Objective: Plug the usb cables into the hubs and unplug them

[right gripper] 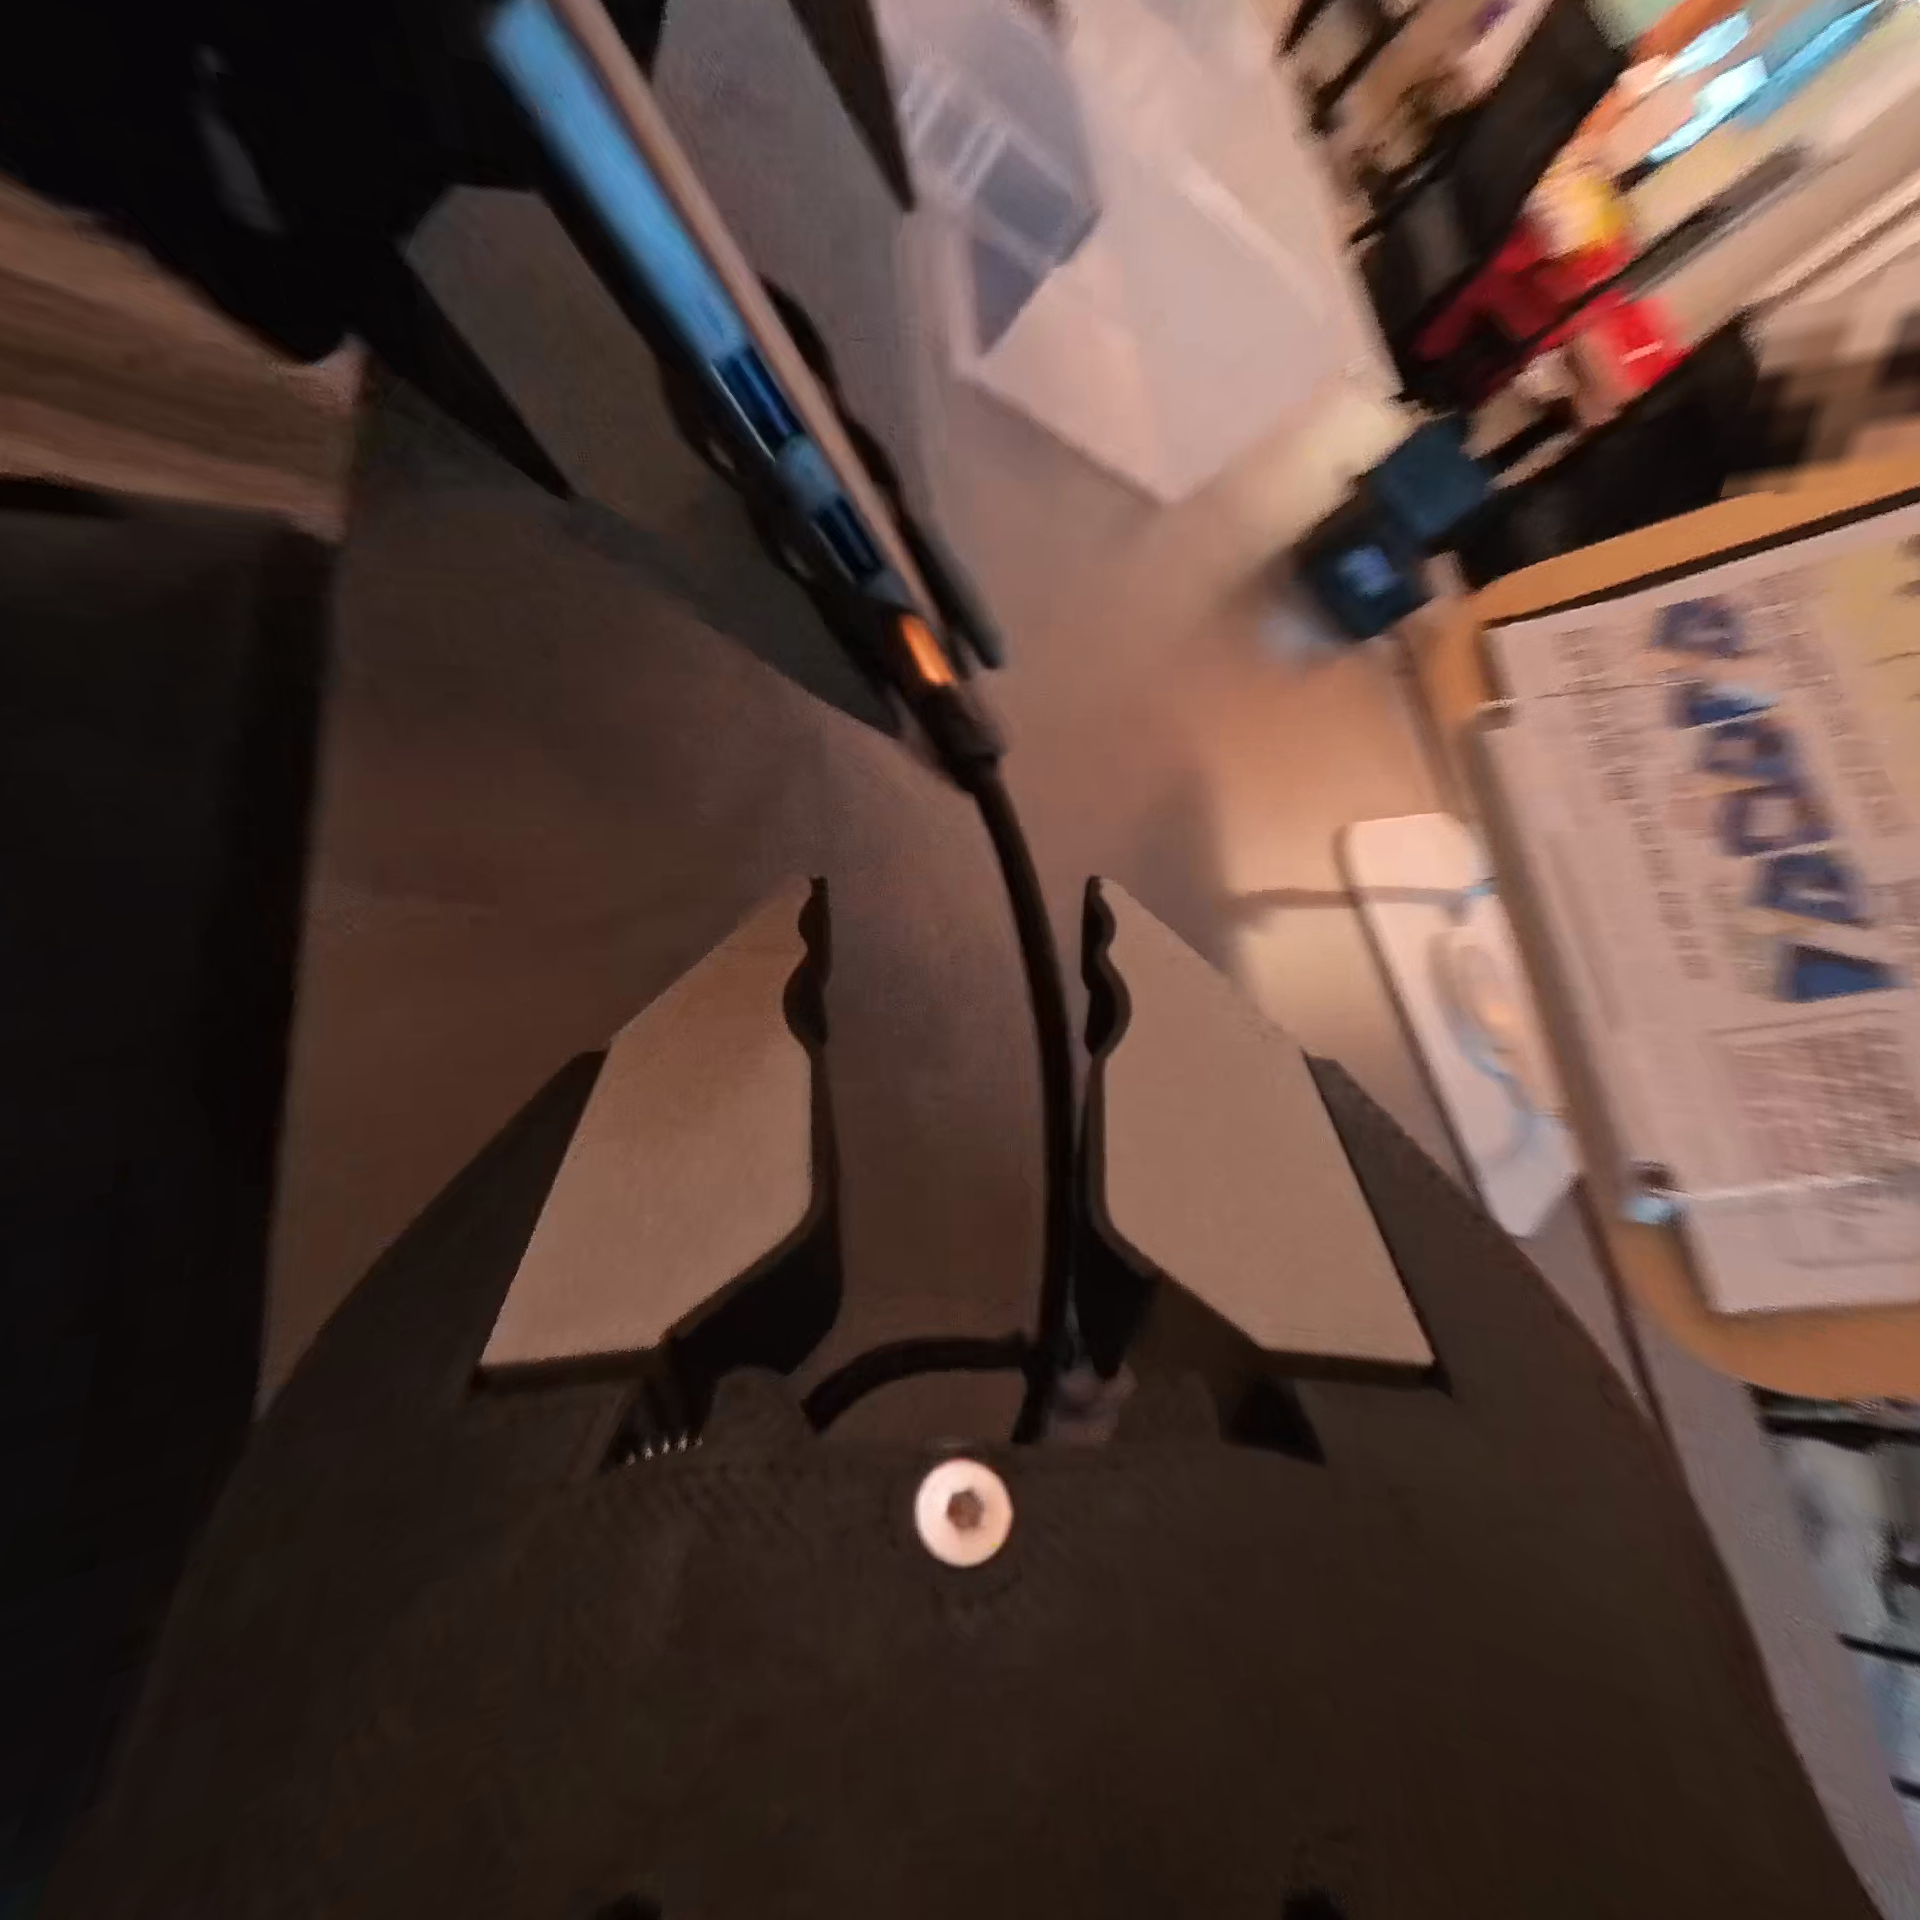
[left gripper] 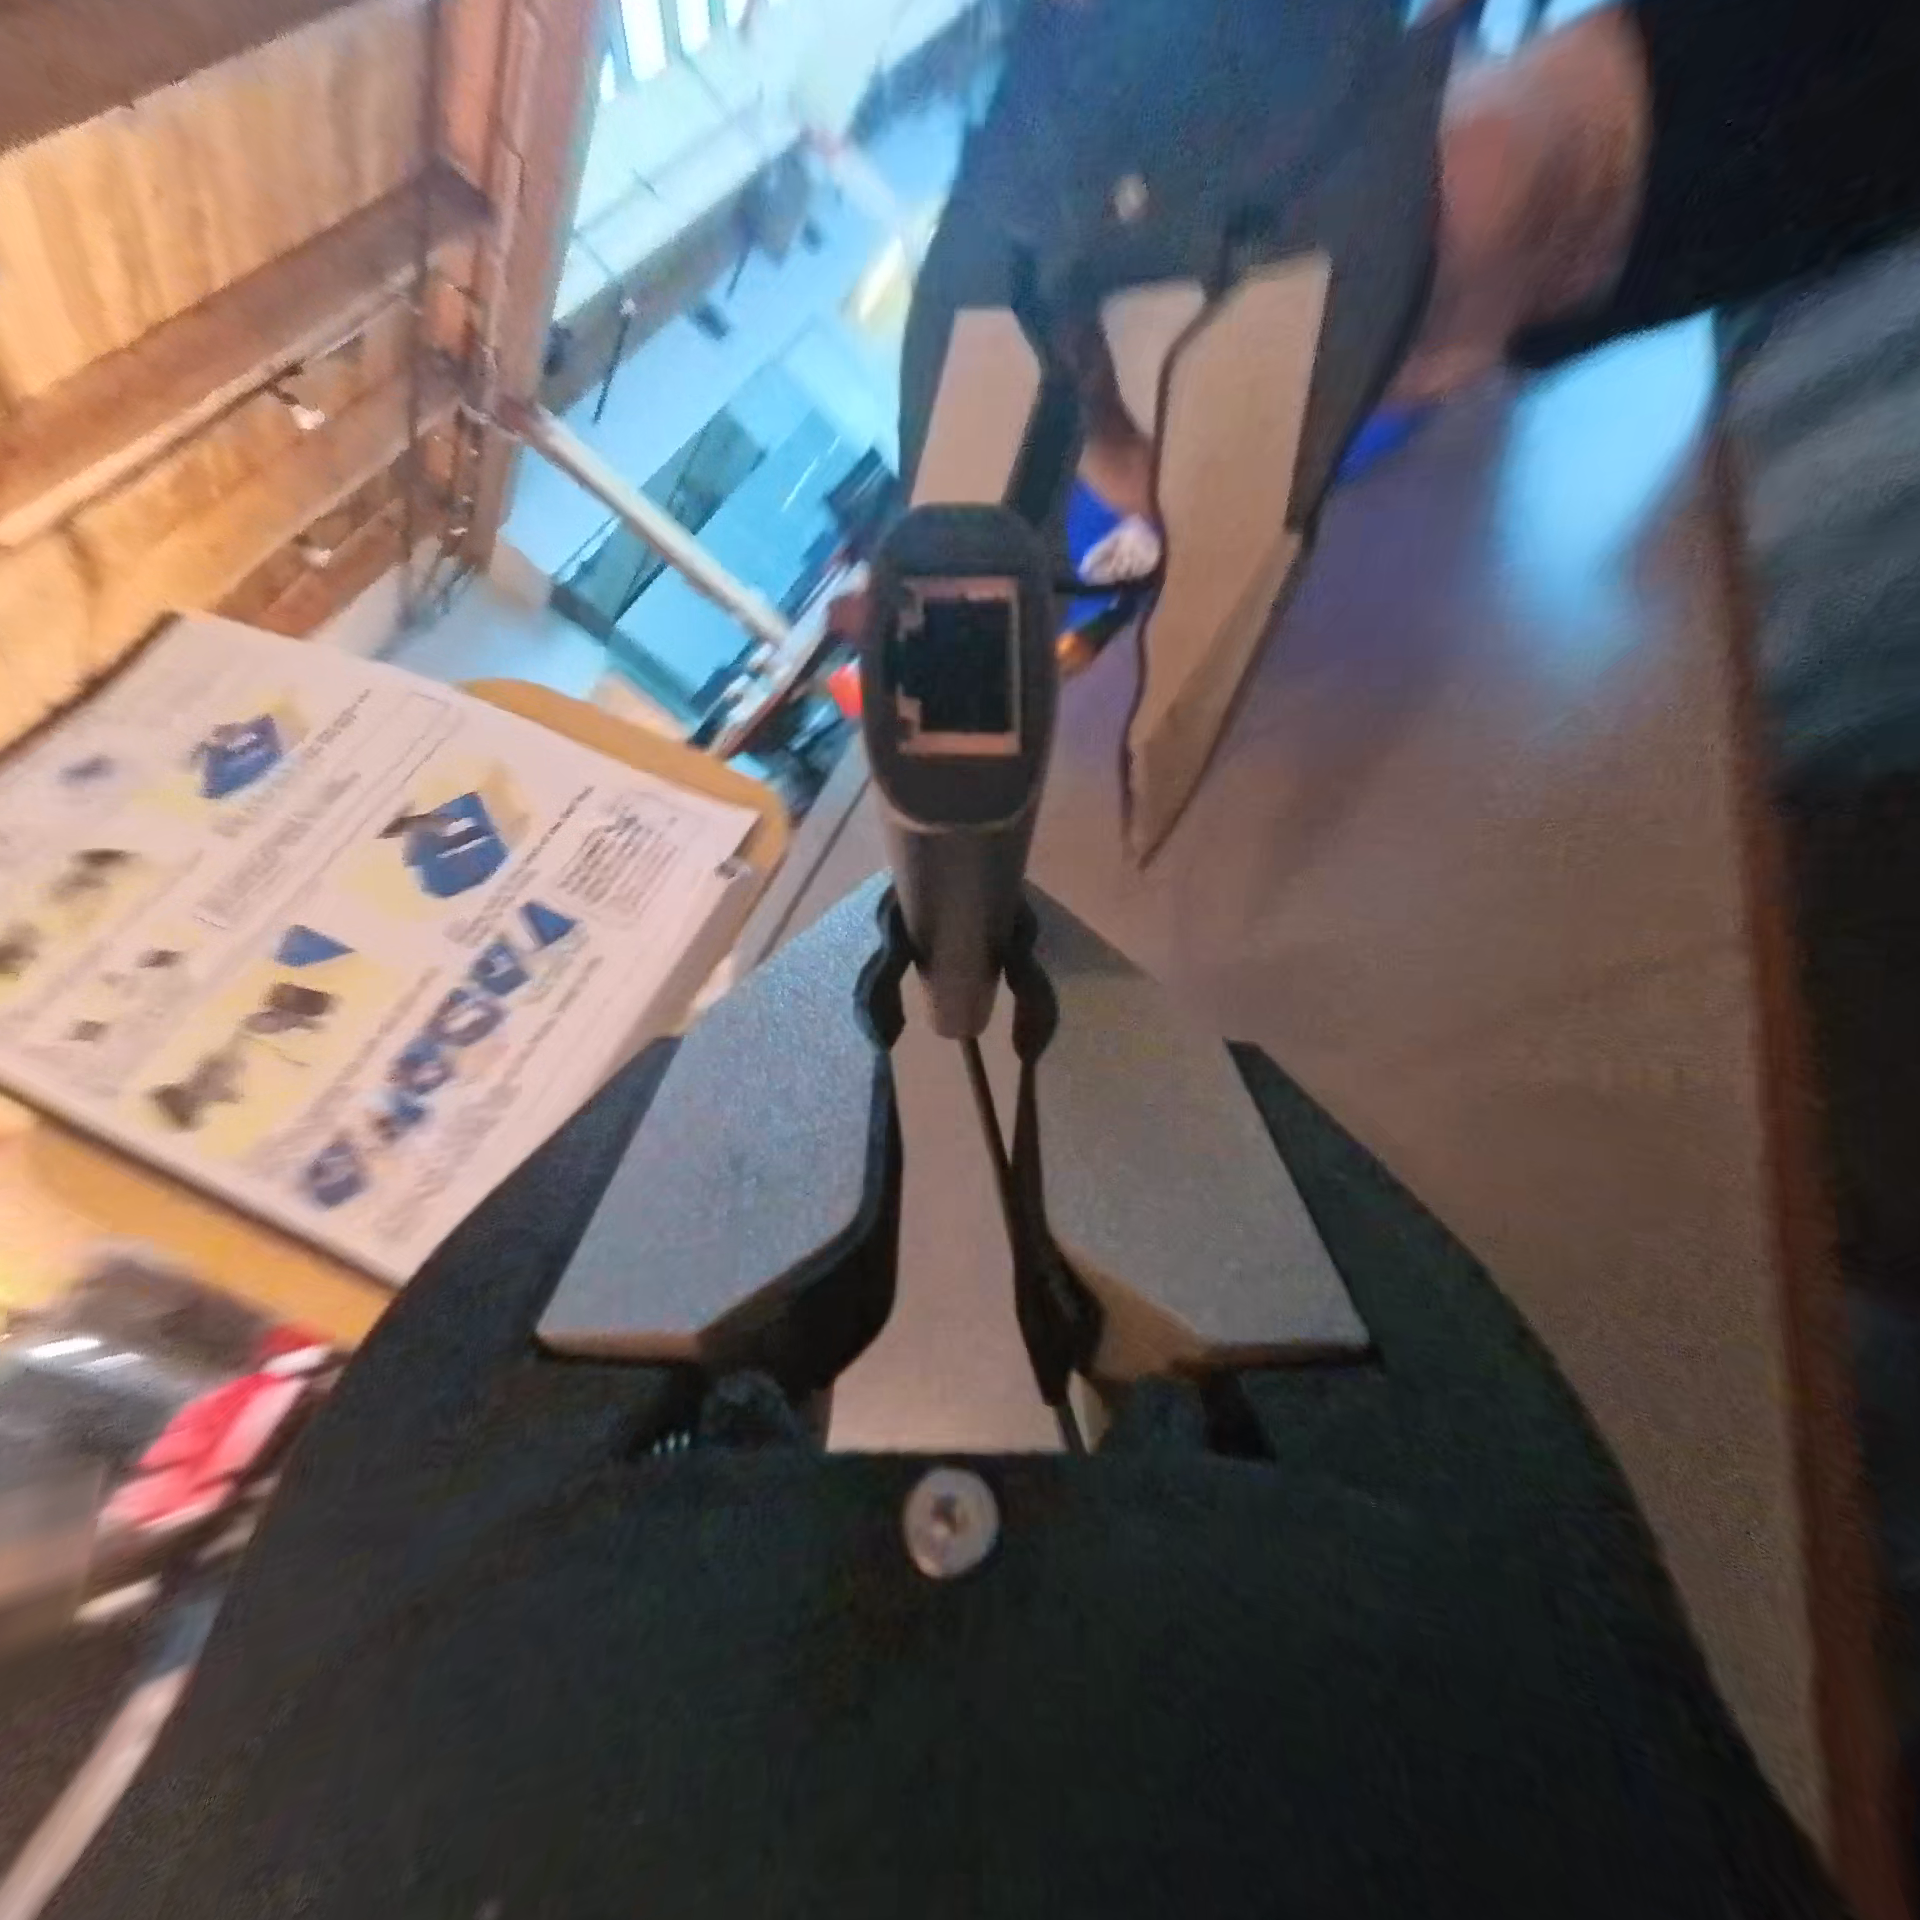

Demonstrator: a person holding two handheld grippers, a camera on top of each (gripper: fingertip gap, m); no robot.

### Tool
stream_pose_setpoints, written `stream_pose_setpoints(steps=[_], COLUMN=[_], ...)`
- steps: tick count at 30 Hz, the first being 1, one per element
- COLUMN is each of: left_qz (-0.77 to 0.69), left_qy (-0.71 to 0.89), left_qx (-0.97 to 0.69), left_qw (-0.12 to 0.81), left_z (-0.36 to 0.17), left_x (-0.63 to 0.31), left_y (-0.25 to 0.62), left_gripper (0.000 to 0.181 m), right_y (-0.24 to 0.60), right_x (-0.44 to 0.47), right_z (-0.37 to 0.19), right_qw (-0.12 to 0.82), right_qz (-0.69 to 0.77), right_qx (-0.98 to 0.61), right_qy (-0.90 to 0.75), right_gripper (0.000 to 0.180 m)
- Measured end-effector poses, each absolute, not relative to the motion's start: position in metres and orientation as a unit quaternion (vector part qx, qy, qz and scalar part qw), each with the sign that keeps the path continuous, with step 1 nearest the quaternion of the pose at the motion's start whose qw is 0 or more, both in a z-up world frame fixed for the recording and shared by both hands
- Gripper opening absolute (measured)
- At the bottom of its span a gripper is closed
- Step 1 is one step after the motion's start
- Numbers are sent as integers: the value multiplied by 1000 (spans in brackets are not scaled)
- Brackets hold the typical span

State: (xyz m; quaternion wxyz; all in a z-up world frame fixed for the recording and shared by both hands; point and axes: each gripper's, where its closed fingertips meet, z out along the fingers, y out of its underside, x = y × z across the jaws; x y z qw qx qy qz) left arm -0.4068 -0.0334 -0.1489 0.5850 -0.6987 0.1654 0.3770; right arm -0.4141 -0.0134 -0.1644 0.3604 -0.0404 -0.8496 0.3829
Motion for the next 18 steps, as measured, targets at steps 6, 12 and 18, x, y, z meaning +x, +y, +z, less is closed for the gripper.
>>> stream_pose_setpoints(steps=[6, 12, 18], left_qz=[271, 212, 199], left_qy=[177, 158, 116], left_qx=[-664, -679, -691], left_qw=[674, 685, 685], left_z=[-123, -115, -118], left_x=[-376, -361, -378], left_y=[-34, -29, -35], left_gripper=[14, 14, 18], right_y=[-35, -46, -28], right_x=[-386, -382, -398], right_z=[-140, -137, -139], right_qw=[308, 301, 317], right_qz=[463, 486, 449], right_qx=[-16, -6, -43], right_qy=[-831, -821, -834], right_gripper=[36, 16, 15])
